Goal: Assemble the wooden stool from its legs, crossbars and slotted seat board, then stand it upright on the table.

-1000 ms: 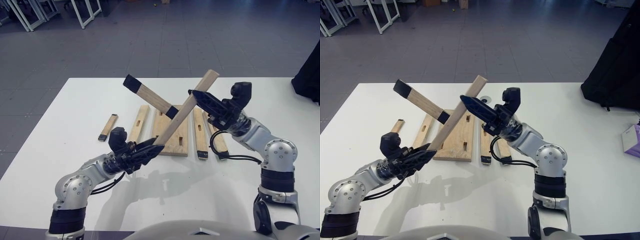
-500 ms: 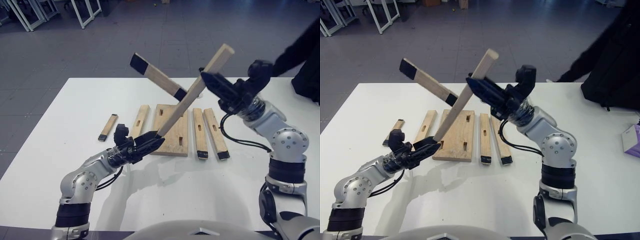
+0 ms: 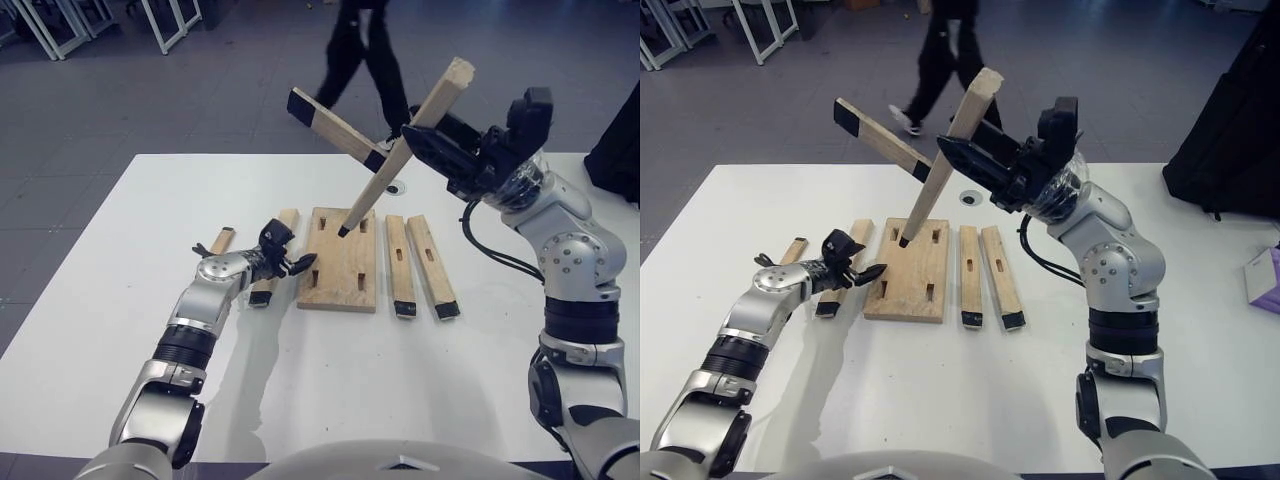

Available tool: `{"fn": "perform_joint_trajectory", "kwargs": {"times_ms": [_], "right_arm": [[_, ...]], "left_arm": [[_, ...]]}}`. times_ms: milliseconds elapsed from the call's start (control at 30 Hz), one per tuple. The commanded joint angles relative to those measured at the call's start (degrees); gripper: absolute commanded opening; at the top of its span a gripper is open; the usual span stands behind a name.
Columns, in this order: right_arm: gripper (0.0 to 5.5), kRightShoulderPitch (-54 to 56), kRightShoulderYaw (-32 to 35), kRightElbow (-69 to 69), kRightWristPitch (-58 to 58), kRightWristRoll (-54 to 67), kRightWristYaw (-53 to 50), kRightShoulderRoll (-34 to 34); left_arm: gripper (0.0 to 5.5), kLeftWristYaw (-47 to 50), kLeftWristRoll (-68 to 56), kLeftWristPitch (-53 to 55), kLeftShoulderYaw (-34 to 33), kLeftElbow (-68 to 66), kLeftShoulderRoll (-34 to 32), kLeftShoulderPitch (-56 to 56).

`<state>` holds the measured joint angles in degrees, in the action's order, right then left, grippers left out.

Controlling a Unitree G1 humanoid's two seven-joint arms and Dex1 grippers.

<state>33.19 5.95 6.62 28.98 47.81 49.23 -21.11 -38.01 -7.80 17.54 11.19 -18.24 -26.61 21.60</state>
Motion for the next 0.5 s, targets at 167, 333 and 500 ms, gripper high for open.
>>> {"fn": "perform_joint_trajectory", "kwargs": {"times_ms": [167, 333, 500], "right_arm": [[2.02, -0.1, 1.0, 1.9, 0.6, 0.7, -0.7, 0.2], [2.02, -0.2, 1.2, 2.7, 1.3, 0.9, -1.1, 0.0], [2.02, -1.1, 0.9, 3.5, 1.8, 0.8, -1.6, 0.1]], "left_arm": [[3.74, -11.8, 6.7, 3.0, 6.6, 8.8, -9.4, -0.2], [3.74, -16.8, 8.3, 5.3, 9.2, 11.4, -12.5, -1.7], [3.74, -17.1, 12.4, 4.5, 12.7, 11.0, -12.7, -0.4]]}}
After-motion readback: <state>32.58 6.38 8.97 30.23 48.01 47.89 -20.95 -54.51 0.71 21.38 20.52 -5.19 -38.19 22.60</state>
